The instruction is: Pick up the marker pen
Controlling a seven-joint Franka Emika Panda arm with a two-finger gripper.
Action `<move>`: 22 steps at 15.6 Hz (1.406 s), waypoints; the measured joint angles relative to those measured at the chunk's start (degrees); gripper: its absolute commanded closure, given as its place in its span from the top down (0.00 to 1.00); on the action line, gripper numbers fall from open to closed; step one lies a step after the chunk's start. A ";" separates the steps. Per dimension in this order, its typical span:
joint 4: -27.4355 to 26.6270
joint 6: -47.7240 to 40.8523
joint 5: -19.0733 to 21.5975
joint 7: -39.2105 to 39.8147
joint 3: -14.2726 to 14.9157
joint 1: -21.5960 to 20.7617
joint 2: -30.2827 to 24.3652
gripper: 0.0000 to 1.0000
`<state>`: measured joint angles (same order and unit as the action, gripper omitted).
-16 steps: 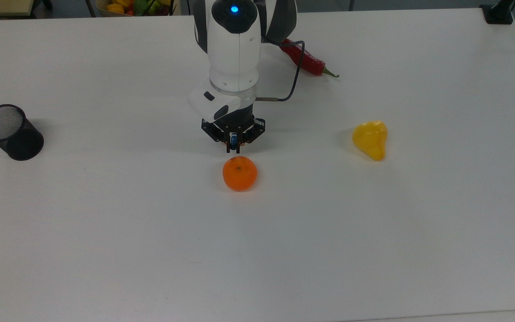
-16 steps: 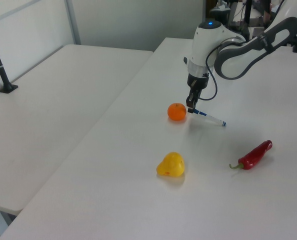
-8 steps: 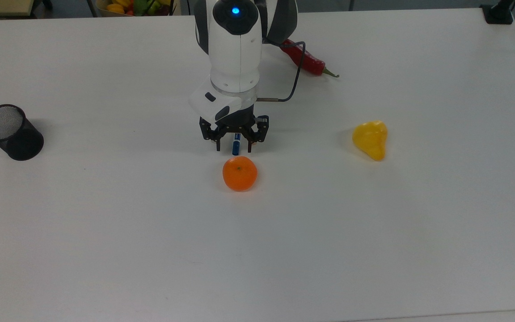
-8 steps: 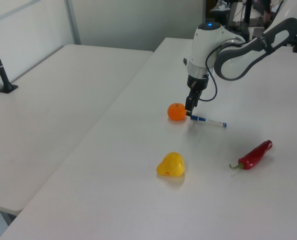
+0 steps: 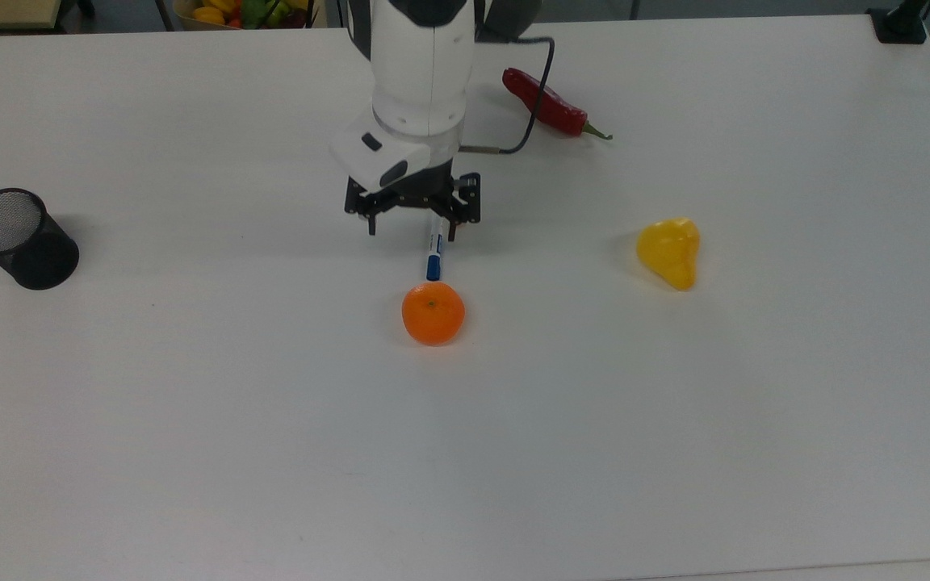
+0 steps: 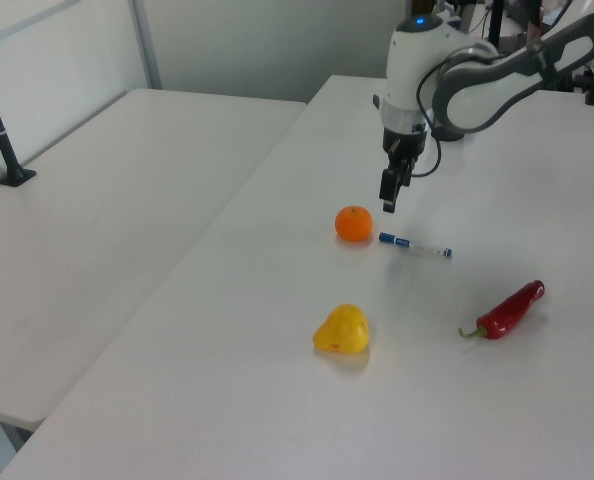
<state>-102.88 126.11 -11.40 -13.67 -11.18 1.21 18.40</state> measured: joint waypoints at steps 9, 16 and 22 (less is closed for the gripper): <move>2.88 -15.81 10.24 -0.02 3.35 1.71 -13.49 1.00; 5.18 -22.56 13.02 0.02 11.42 -0.57 -19.88 1.00; 5.18 -22.56 13.03 7.11 14.51 -1.91 -20.56 1.00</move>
<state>-97.70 103.55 1.63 -6.55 3.33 -0.70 -2.16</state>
